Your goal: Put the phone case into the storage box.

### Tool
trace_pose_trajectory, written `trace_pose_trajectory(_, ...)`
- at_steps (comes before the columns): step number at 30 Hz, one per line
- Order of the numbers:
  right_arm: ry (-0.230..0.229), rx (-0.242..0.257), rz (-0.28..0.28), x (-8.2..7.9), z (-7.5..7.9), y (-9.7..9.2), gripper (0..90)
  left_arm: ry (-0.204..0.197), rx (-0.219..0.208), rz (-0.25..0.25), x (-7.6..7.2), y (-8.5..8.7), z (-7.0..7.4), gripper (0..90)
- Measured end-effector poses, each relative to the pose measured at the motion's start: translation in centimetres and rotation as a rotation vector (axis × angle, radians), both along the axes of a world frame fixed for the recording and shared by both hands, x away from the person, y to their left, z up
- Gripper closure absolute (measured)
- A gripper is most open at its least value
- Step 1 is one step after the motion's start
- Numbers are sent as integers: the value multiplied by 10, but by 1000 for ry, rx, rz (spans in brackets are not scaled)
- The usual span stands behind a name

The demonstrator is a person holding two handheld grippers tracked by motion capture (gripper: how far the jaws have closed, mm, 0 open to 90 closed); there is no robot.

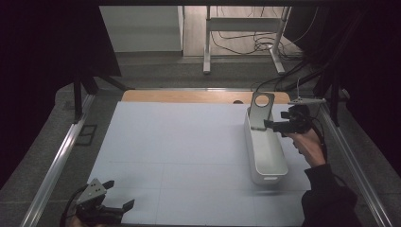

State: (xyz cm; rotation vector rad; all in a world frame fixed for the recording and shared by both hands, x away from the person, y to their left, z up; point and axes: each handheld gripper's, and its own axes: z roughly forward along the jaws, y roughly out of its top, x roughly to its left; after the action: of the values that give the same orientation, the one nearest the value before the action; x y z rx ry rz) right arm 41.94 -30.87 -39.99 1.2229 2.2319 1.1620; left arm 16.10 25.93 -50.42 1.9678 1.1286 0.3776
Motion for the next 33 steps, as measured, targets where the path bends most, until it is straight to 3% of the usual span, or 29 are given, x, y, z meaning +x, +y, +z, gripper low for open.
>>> trace_pose_trajectory(4,17,-10,2,-9,-1,3,63,0,-3,3,0,1,0,0)
trace_pose_trajectory(9,21,-32,-8,-31,-3,7,0,-1,-9,11,-1,2,0,0)
trace_pose_trajectory(20,17,-24,7,-71,-6,9,0,-1,-11,17,0,1,0,0)
trace_pose_trajectory(28,-7,-56,13,-104,-6,13,0,-2,-18,16,-1,3,0,0)
trace_pose_trajectory(33,-8,-49,13,-121,-9,12,0,0,-17,16,0,2,0,0)
